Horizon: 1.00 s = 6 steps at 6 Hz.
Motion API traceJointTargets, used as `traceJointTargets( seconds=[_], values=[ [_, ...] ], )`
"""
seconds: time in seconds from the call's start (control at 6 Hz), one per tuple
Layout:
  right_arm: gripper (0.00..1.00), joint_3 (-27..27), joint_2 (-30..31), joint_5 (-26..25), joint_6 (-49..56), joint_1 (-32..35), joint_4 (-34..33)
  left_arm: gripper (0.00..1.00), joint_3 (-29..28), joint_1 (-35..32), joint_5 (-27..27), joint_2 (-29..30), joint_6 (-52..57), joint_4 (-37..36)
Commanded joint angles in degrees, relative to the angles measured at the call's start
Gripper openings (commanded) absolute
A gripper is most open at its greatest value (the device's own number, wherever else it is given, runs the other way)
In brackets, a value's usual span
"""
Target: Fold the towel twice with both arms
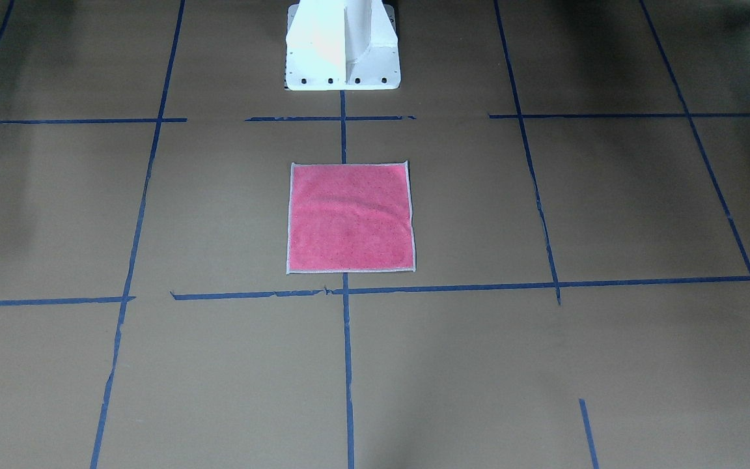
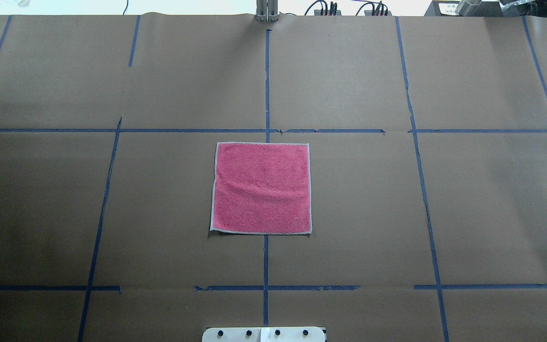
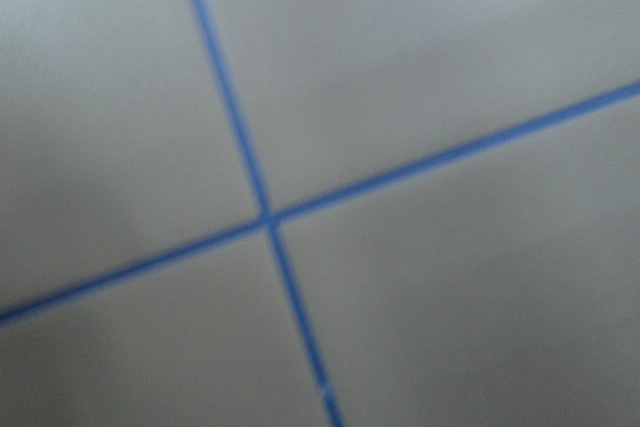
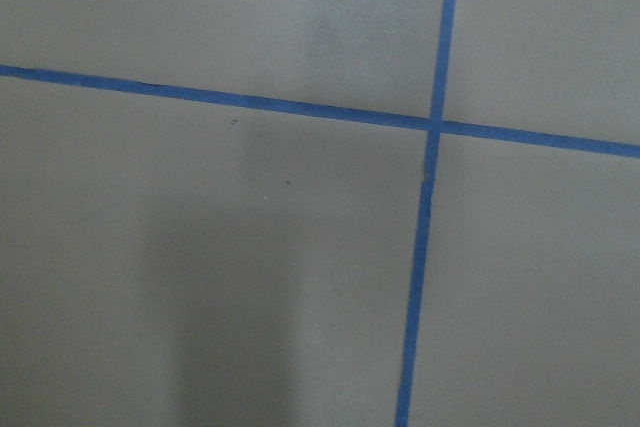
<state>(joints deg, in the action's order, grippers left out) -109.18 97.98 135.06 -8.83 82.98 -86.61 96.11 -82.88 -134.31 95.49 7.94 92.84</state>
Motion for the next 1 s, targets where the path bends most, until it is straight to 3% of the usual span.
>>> traceJointTargets(
  seconds=[0.0, 0.33, 0.83],
  values=[
    [1.00, -4.2, -3.2, 0.2, -12.6, -7.3, 0.3, 1.00, 5.0, 4.3, -4.7, 0.8, -7.3, 0.6],
    [1.00, -7.5, -8.9, -0.8, -32.1, -15.6, 0.3, 1.00, 15.4, 18.2, -1.2, 3.6, -35.5, 0.4],
    [1.00, -12.8, -13.3, -12.2, -56.7, -33.1, 0.7, 1.00, 19.7, 41.2, 15.3, 13.6, -70.3, 0.4]
  ],
)
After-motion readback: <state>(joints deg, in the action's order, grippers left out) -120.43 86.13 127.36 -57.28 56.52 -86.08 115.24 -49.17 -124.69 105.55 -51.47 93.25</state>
